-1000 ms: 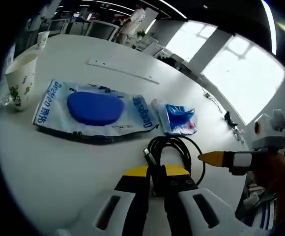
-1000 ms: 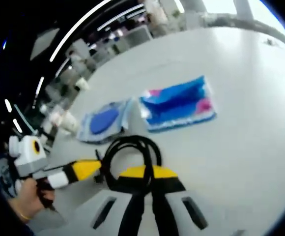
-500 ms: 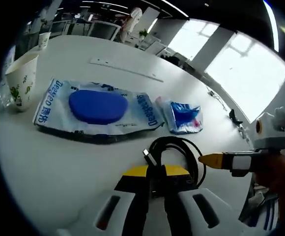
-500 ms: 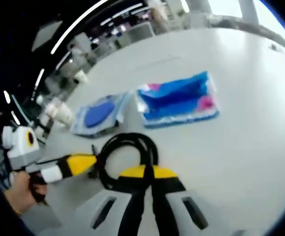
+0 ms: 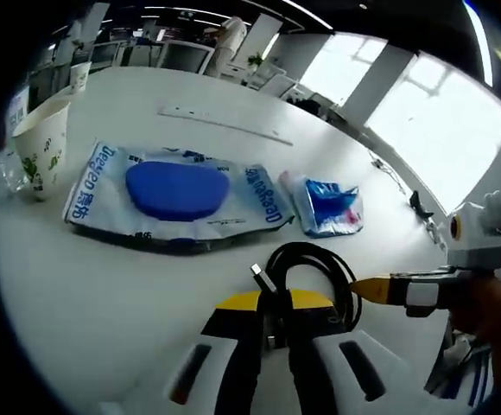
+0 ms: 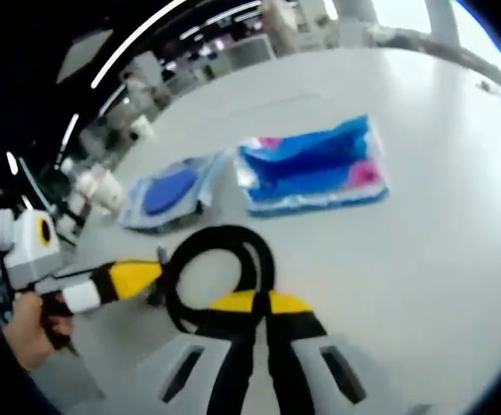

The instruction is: Arrange the tabletop items into an orderly group along one side of the table until the central work area is clear of visible clutter.

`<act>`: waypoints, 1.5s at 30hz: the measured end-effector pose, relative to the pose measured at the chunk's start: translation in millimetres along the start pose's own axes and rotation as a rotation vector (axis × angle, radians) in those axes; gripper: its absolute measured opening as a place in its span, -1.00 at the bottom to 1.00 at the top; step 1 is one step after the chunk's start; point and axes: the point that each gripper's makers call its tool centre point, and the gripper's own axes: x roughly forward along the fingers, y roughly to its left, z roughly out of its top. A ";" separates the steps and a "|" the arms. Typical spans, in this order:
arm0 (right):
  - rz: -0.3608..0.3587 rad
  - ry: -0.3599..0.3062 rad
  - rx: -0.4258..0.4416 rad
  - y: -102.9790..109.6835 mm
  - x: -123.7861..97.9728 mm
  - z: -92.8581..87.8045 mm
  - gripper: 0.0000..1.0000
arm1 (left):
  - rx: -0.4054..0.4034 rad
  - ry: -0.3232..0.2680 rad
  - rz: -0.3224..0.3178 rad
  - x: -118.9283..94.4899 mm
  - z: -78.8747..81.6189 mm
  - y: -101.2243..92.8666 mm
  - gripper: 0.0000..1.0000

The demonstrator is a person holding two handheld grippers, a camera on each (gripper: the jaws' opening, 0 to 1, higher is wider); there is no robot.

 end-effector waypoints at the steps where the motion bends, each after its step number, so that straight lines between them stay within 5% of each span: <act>1: 0.000 0.000 -0.001 0.0 0.0 0.1 -1.00 | 0.002 -0.001 0.001 -0.1 0.0 0.0 -0.83; 25: -0.039 -0.004 -0.112 4.2 -1.1 -0.8 -0.94 | 0.060 -0.030 0.009 -6.5 6.0 -0.6 -0.76; 32: -0.028 -0.081 -0.125 14.4 -12.3 13.3 -0.77 | 0.084 -0.073 -0.007 -19.2 21.1 -1.3 -0.66; 38: -0.012 -0.138 -0.159 25.9 -26.8 24.4 -0.44 | 0.102 -0.124 -0.027 -39.2 32.8 0.9 -0.44; 45: 0.063 -0.225 -0.243 54.7 -49.8 42.0 0.29 | 0.170 -0.198 -0.021 -69.5 49.6 15.9 -0.05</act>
